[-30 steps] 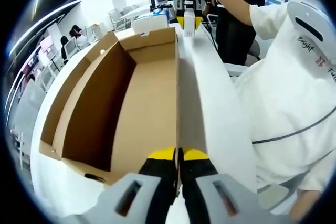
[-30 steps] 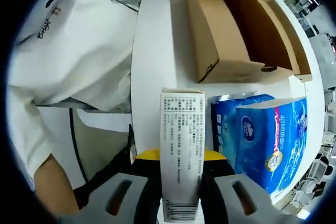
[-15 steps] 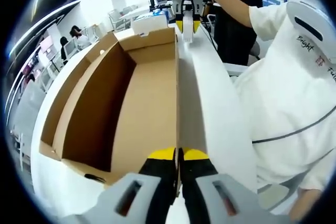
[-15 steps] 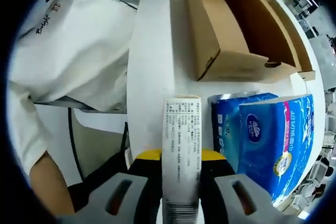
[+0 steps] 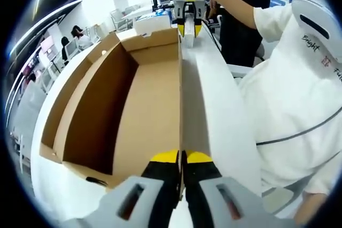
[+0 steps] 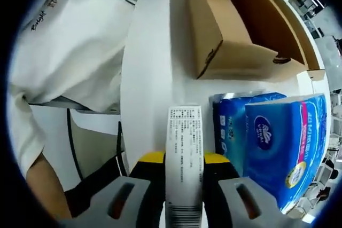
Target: Operate the shoe box by opening the lid, removing the specified soft item, and placing it in the target area until the item is outside and the box remains undamaged.
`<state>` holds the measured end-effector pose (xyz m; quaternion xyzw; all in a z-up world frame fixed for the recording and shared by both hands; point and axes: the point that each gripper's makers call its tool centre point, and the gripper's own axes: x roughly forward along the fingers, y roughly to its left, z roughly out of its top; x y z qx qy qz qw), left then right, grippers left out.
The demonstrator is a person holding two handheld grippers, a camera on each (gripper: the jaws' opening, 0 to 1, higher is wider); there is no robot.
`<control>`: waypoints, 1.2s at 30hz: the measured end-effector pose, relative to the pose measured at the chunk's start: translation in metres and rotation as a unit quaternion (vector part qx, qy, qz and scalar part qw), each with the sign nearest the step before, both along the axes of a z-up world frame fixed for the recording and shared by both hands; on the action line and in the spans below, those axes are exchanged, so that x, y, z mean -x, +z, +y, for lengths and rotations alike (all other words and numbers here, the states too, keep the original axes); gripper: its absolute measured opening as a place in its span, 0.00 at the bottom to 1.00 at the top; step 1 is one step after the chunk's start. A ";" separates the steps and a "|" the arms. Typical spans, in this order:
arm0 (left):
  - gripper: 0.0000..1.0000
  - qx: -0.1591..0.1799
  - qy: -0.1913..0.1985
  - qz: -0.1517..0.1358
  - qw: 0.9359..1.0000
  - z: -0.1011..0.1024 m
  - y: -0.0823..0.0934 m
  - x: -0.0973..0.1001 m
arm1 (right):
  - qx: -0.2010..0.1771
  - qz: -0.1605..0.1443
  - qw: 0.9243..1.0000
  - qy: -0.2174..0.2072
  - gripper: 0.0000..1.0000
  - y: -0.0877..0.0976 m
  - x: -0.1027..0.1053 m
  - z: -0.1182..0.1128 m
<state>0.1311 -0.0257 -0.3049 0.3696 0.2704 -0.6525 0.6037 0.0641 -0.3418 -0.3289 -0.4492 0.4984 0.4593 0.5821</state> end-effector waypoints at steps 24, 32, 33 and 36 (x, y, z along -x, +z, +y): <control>0.01 0.000 0.003 0.000 1.000 0.000 0.000 0.000 | -0.004 -0.096 0.994 0.042 0.24 0.010 -0.012 0.000; 0.01 -0.001 0.002 0.001 1.000 0.000 0.000 0.000 | -0.002 -0.140 0.988 0.065 0.24 0.022 -0.009 -0.004; 0.01 0.000 0.002 0.001 1.000 0.000 0.000 0.000 | -0.006 -0.149 0.987 0.061 0.24 0.025 -0.010 -0.004; 0.01 0.000 0.002 0.000 1.000 -0.001 0.000 0.000 | 0.004 -0.191 0.980 0.057 0.22 0.034 -0.015 -0.007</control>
